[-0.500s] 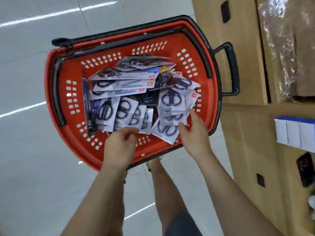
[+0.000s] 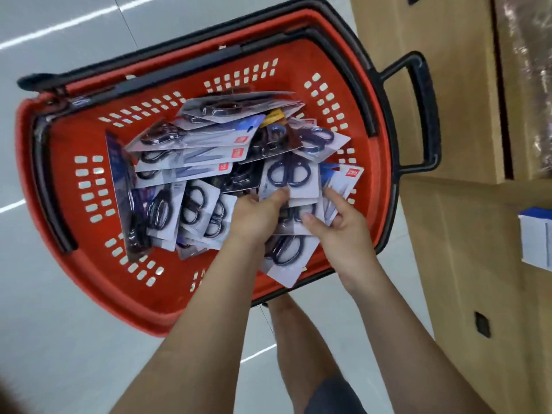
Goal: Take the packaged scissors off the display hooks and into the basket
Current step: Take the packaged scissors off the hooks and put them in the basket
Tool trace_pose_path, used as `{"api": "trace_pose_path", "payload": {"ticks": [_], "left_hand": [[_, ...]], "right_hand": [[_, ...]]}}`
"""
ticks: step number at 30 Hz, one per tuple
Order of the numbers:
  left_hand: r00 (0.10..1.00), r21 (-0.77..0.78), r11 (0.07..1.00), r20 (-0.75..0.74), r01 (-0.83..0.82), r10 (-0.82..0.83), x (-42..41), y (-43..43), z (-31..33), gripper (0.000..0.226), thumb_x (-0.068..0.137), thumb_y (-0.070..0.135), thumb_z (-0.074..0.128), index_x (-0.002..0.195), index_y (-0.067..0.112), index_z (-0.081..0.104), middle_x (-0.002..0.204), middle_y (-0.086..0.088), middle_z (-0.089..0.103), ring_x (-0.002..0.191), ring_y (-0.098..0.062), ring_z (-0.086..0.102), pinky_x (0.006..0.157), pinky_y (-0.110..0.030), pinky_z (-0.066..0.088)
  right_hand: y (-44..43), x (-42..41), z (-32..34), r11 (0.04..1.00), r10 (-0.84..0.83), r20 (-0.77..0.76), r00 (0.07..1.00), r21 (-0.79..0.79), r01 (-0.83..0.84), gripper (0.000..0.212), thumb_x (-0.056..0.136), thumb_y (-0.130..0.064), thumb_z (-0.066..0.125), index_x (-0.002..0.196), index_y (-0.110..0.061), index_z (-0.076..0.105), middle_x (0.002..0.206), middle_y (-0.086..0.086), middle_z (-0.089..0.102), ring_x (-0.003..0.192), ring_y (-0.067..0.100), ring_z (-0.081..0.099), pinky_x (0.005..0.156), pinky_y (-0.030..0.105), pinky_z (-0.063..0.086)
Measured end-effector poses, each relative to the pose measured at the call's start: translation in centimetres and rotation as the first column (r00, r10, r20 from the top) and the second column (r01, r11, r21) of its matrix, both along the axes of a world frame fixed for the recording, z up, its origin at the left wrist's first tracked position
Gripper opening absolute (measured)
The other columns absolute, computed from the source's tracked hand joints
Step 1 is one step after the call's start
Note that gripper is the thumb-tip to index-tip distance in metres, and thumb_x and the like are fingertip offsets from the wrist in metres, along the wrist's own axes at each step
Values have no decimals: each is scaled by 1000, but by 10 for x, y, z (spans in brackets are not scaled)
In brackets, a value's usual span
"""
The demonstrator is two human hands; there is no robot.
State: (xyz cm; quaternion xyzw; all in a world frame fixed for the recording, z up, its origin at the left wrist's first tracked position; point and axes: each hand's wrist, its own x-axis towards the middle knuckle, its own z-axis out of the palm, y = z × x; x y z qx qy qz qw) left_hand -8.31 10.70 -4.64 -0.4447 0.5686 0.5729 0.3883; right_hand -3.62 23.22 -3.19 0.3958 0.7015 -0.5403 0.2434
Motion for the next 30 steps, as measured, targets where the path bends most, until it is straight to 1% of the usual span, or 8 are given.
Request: {"api": "trace_pose_path", "payload": {"ticks": [4, 7, 10, 13, 15, 24, 27, 30], "left_hand": [[1000, 97, 995, 0, -19, 19, 12, -13, 16, 16, 90, 24, 71, 87, 10, 67, 75, -4, 75, 64, -17, 71, 59, -28, 58], [998, 97, 994, -35, -41, 45, 23, -26, 21, 12, 93, 19, 66, 98, 8, 69, 87, -8, 77, 82, -23, 74, 78, -40, 61], [996, 105, 993, -71, -52, 60, 30, -44, 26, 6, 94, 12, 63, 98, 10, 68, 91, -10, 76, 79, -22, 73, 70, -33, 58], [998, 198, 979, -38, -43, 52, 40, -64, 37, 9, 94, 8, 61, 101, 7, 67, 94, -14, 76, 78, -24, 73, 68, -32, 57], [999, 268, 963, -36, 41, -33, 51, -79, 42, 21, 93, 10, 64, 113, 4, 66, 105, -16, 75, 95, -32, 73, 82, -41, 58], [972, 311, 923, -133, 225, -192, 67, -110, 89, 18, 93, 12, 59, 108, 7, 66, 82, 2, 76, 74, -9, 71, 64, -16, 53], [936, -102, 944, -136, 312, -324, 70, -120, 67, 24, 87, 26, 72, 109, 17, 68, 92, 2, 73, 85, -10, 66, 76, -24, 52], [651, -538, 592, -102, 600, -752, 60, -106, 24, 55, 82, 32, 77, 131, 20, 55, 127, -12, 58, 115, -28, 54, 97, -40, 43]], "right_hand": [[13, 14, 20, 996, -91, 12, 996, -8, 91, 53, 89, -4, 70, 138, -17, 55, 113, 2, 73, 103, 16, 70, 96, 38, 55], [20, 15, 26, 990, -65, 3, 998, 122, 64, 47, 91, 4, 62, 132, -19, 62, 92, 9, 71, 76, 22, 66, 81, 34, 56], [17, 6, 32, 986, -88, 22, 996, 146, 84, 41, 91, 8, 53, 116, -20, 70, 109, -1, 72, 92, 13, 68, 88, 38, 55], [-5, -2, 33, 989, -139, 97, 986, -41, 144, 19, 97, -28, 58, 101, -16, 72, 99, 2, 76, 99, 22, 71, 91, 46, 55], [-22, -6, 30, 984, -121, 129, 984, -114, 136, 47, 84, -56, 69, 107, -15, 70, 103, 2, 76, 101, 21, 72, 94, 45, 56], [-56, 15, 24, 911, -396, 64, 916, -96, 400, 30, 81, -6, 78, 109, -12, 69, 102, 3, 77, 95, 21, 74, 93, 49, 57], [-48, 18, 37, 956, -284, -44, 958, 65, 287, 41, 78, -6, 79, 115, -19, 64, 104, -6, 75, 95, 10, 72, 93, 42, 57], [-35, 21, 52, 954, -204, -90, 975, 205, 219, 62, 79, -11, 79, 132, -26, 51, 113, -11, 70, 98, 1, 69, 92, 32, 56]]}}
